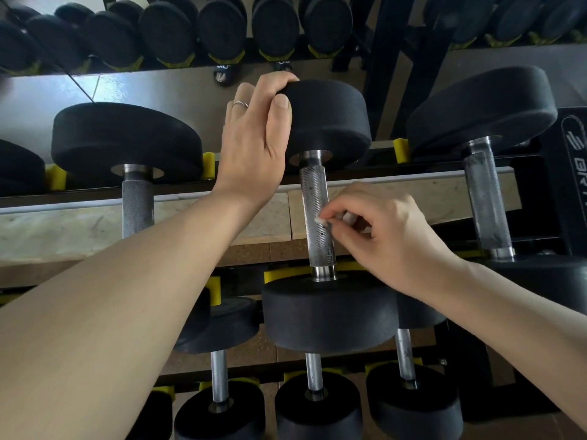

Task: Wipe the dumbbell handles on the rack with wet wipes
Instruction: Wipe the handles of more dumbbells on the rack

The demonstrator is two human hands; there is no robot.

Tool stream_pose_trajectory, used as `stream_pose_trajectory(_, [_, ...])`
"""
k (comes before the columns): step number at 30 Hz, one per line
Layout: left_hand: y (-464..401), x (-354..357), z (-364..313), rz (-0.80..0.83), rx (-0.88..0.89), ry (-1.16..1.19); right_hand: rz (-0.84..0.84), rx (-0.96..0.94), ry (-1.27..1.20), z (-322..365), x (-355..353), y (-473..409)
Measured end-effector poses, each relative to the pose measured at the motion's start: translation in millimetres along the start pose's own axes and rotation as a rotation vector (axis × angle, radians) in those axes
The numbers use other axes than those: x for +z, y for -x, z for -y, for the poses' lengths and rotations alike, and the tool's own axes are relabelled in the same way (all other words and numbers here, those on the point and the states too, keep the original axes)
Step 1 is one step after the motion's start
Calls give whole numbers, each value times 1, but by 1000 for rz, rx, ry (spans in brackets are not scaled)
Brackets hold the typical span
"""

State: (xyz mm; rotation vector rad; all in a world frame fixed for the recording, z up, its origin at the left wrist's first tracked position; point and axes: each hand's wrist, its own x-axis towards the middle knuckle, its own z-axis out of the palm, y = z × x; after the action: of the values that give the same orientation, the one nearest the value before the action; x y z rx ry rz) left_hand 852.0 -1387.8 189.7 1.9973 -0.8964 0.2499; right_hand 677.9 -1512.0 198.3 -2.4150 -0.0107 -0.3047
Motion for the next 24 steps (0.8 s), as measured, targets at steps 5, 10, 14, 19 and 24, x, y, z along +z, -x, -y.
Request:
stream_pose_trajectory(5, [0,0,-1,-12,9,-4,139,-28,-11,0,-13,-1])
stream_pose_trajectory(10, [0,1,-1,13,-15,2,95,-17,-21,-3,-8,7])
stream_pose_trajectory(14, [1,-1,-1,-20,15,-8,61,9,-30,-2,-9,5])
stream_pose_trajectory(19, [1,2,-1,-12,-3,4,39,6,-45,1,1,5])
stream_pose_trajectory(24, [1,0,-2,-19,14,-10,-16,47,-35,5,1,4])
